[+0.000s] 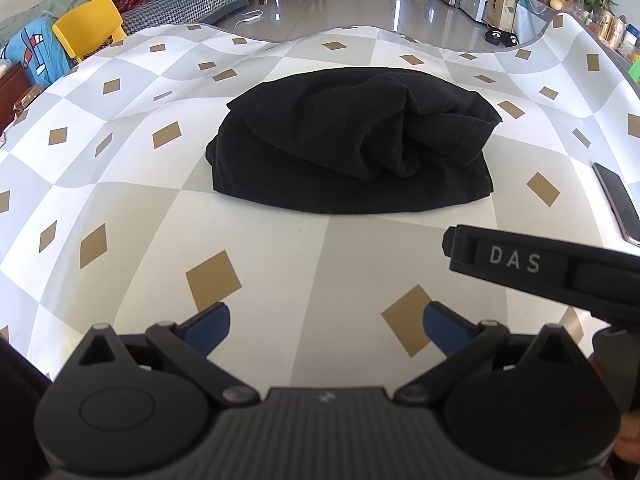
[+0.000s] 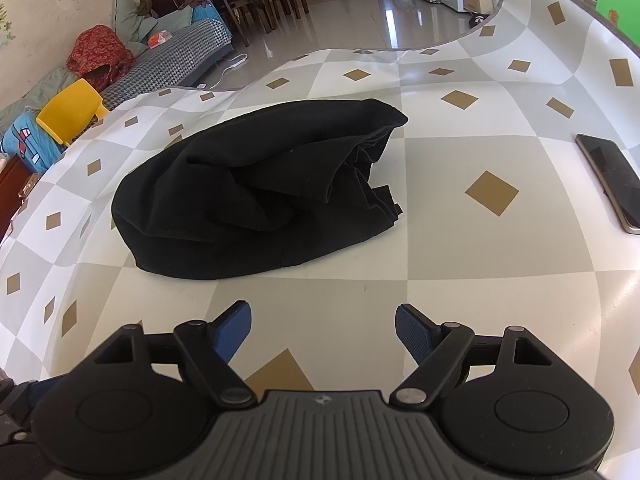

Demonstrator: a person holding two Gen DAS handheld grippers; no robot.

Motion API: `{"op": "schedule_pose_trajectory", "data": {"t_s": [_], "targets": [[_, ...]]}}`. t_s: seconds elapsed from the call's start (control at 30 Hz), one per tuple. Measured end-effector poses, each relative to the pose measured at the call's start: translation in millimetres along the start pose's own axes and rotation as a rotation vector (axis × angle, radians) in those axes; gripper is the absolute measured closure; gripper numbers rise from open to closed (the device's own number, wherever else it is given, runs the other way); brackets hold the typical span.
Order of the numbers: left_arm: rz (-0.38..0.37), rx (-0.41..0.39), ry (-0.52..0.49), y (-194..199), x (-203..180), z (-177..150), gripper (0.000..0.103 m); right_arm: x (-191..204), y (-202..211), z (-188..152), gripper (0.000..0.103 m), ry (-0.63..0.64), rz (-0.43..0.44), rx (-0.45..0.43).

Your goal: Fold clothes

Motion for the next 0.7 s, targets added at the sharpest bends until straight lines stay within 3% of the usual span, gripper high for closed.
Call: {"op": "schedule_pose_trajectory", "data": {"t_s": [0.7], "targets": [[-0.005,0.031,0.014,-0.8,0.1,0.2,0.000,6.4,-4.3,0.5,0.024,0.023,0.003,0.009]]}}
Point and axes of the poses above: each gripper's, at about its wrist camera, not at the fingertips, and y roughly against the way its jaws point, x to its left, z to its top, the point moved 4 cm from there along -y, roughly the way its jaws point
